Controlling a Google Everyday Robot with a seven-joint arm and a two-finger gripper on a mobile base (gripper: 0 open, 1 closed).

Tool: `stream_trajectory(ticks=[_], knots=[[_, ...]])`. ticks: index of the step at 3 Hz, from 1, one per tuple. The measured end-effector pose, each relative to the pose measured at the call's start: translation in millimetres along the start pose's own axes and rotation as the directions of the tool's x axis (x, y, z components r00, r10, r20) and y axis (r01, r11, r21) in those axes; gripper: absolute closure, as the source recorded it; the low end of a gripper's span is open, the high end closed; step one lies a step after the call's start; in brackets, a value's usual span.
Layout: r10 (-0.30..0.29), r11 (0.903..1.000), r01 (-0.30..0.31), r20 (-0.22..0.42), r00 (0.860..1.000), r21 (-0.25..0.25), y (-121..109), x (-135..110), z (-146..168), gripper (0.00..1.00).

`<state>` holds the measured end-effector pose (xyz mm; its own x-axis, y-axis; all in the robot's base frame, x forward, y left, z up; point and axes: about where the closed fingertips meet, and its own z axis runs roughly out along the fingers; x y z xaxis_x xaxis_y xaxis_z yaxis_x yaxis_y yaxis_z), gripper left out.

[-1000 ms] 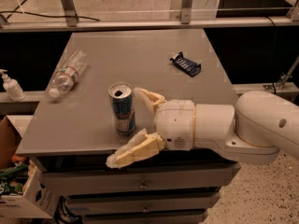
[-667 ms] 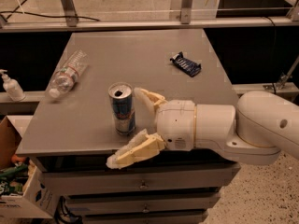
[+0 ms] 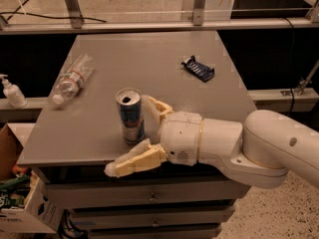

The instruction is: Move redbull can near rxbar blueberry

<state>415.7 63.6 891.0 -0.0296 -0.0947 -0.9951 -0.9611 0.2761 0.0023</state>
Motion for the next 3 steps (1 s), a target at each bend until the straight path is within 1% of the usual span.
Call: stream_trajectory(ticks=[1, 2, 3], knots=[[0.014, 0.9994, -0.014, 0.019, 1.000, 0.033, -17.9, 24.2, 22.0, 0.00], [0.028, 0.9970, -0.029, 0.023, 0.999, 0.072, -42.5, 52.1, 42.7, 0.00], [0.038, 0.9930, -0.040, 0.026, 0.999, 0.111, -61.2, 67.6, 52.3, 0.16]])
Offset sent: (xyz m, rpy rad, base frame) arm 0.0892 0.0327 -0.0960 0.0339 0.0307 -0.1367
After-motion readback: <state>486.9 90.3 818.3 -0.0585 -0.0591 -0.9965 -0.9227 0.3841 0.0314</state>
